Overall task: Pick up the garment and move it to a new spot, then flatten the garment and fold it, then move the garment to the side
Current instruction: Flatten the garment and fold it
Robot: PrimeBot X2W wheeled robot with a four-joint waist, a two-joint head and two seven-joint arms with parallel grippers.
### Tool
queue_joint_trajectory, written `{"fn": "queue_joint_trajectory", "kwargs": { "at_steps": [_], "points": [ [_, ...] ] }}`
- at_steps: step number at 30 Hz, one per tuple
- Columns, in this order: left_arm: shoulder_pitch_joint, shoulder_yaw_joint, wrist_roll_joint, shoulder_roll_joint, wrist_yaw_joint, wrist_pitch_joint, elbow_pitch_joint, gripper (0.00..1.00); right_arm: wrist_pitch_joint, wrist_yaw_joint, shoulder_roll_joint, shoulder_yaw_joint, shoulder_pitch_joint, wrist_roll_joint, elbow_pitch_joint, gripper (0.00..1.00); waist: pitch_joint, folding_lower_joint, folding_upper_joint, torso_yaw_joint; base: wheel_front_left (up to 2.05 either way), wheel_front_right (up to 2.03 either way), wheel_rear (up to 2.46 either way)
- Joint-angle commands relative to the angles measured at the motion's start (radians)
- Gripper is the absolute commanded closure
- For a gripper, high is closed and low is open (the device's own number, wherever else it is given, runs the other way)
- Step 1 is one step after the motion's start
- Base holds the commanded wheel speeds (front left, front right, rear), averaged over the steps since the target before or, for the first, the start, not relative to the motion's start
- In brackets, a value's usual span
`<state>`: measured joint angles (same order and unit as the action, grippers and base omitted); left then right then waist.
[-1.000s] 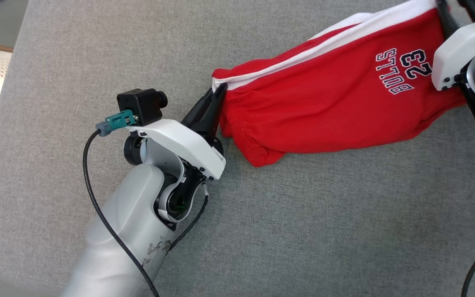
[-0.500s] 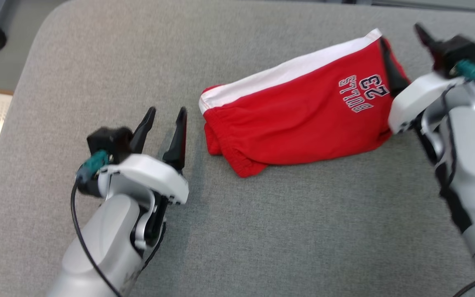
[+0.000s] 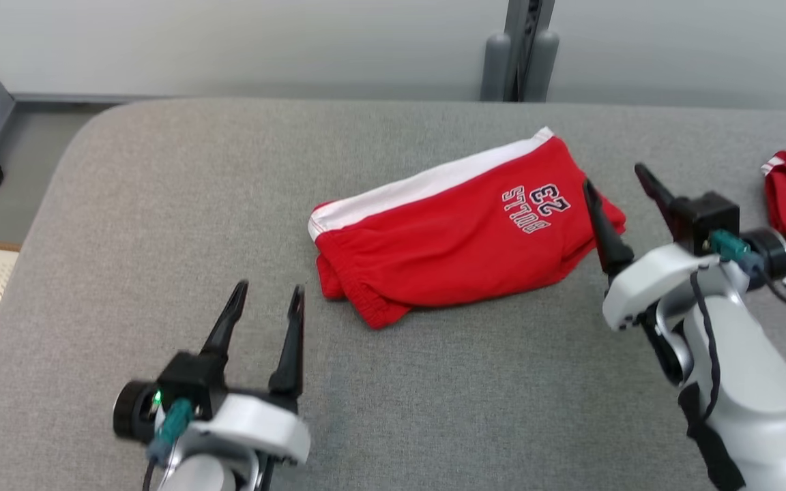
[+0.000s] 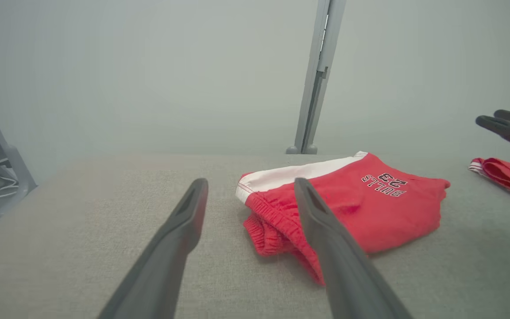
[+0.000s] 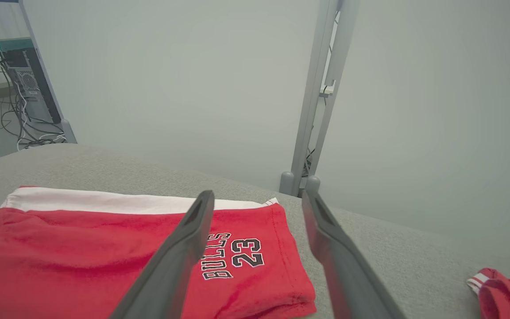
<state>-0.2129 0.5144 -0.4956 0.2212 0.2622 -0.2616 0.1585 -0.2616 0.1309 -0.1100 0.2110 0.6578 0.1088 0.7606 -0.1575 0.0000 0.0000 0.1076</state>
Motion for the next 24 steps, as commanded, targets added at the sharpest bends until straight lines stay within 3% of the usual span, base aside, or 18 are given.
{"fn": "queue_joint_trajectory", "kwargs": {
  "at_steps": [1,7,15,24],
  "points": [
    [0.044,-0.011,0.030,0.017,0.016,-0.003,-0.006,0.00,-0.005,0.000,0.001,-0.005,-0.041,0.009,-0.012,0.00,0.039,0.0000,0.0000,-0.007,0.00,0.00,0.00],
    [0.134,-0.028,0.086,0.006,0.041,-0.004,-0.031,0.00,-0.005,0.000,0.014,-0.030,-0.124,0.025,-0.041,0.00,0.077,0.0000,0.0000,-0.007,0.00,0.00,0.00],
    [0.201,-0.040,0.125,0.001,0.031,-0.004,-0.038,0.00,-0.005,0.000,0.033,-0.071,-0.209,0.052,-0.056,0.00,0.101,0.0000,0.0000,-0.011,0.00,0.00,0.00],
    [0.160,-0.020,0.169,-0.008,0.010,-0.004,-0.034,0.00,-0.005,0.000,0.043,-0.147,-0.130,0.092,0.067,0.00,0.050,0.0000,0.0000,0.003,0.00,0.00,0.00]
  ]
}}
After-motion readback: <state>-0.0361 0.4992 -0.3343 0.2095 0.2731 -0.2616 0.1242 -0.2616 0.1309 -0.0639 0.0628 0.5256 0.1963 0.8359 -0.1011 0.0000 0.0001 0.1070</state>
